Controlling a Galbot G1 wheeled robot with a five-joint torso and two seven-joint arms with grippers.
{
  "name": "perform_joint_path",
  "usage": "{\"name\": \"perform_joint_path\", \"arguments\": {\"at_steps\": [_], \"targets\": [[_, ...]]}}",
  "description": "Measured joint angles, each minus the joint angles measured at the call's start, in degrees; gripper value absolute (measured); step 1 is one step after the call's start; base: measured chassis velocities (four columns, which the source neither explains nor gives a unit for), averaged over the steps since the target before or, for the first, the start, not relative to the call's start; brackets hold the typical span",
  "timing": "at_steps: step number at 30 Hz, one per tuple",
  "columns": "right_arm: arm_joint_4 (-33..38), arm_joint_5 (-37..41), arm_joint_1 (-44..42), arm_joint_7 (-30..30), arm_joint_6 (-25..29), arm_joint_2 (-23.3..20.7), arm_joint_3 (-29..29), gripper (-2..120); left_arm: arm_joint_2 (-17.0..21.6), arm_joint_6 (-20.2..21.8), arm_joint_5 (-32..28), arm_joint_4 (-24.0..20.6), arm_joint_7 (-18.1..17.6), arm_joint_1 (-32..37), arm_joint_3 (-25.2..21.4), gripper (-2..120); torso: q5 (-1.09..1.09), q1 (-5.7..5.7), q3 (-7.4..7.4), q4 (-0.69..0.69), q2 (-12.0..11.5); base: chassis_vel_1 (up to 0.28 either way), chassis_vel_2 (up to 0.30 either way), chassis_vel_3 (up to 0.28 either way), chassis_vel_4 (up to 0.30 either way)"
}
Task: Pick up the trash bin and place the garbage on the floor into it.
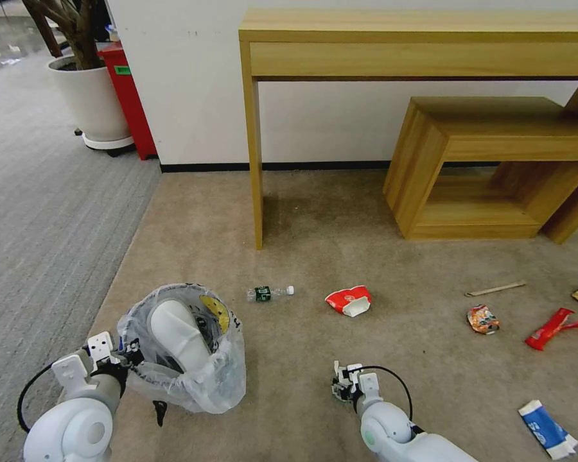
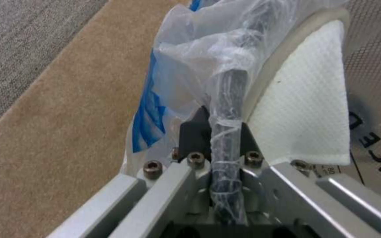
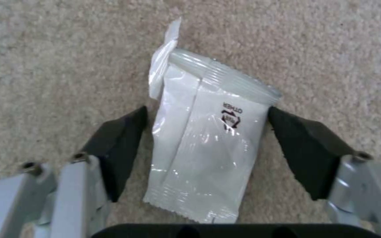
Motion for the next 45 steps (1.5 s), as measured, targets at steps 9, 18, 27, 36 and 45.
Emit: {"name": "perform_joint_path", "arguments": {"at_steps": [9, 18, 27, 36, 45], "targets": [[0.0, -1.4, -0.7, -0.2, 1.1, -0.4, -0.4, 48, -0.1, -0.2, 0.0, 0.0, 0.0, -0.1, 0.2, 1, 0.09, 0.0, 0.01, 0.06, 0.0, 0.0, 0.0, 0.0, 0.0], [0.3, -2.3, -1.2, -0.4, 1.5, -1.6, -0.4, 28, -0.1, -0.4, 0.2, 0.0, 0.0, -0.1, 0.3, 1, 0.15, 0.0, 0.03, 0.11, 0.0, 0.0, 0.0, 0.0, 0.0], [1.5, -3.4, -2.0, 0.0, 2.0, -3.7, 0.4, 4, 0.0, -0.5, 0.2, 0.2, 0.1, -0.1, 0.3, 1, 0.01, 0.01, 0.05, -0.06, 0.0, -0.011, -0.009, -0.002, -0.007], [5.6, -4.5, -3.4, -0.8, 3.5, -6.1, 2.9, 0, -0.4, -0.6, 0.7, 0.7, 0.1, -0.1, 0.7, 1, 0.01, 0.01, 0.04, -0.01, -0.1, 0.0, 0.0, 0.0, 0.0], [10.9, -6.2, -4.4, -4.4, 7.5, -8.4, 5.2, 0, -0.3, -0.6, 0.8, 0.7, 0.2, -0.3, 0.8, 1, 0.02, 0.01, 0.03, 0.01, 0.0, 0.0, 0.0, 0.0, 0.0]]}}
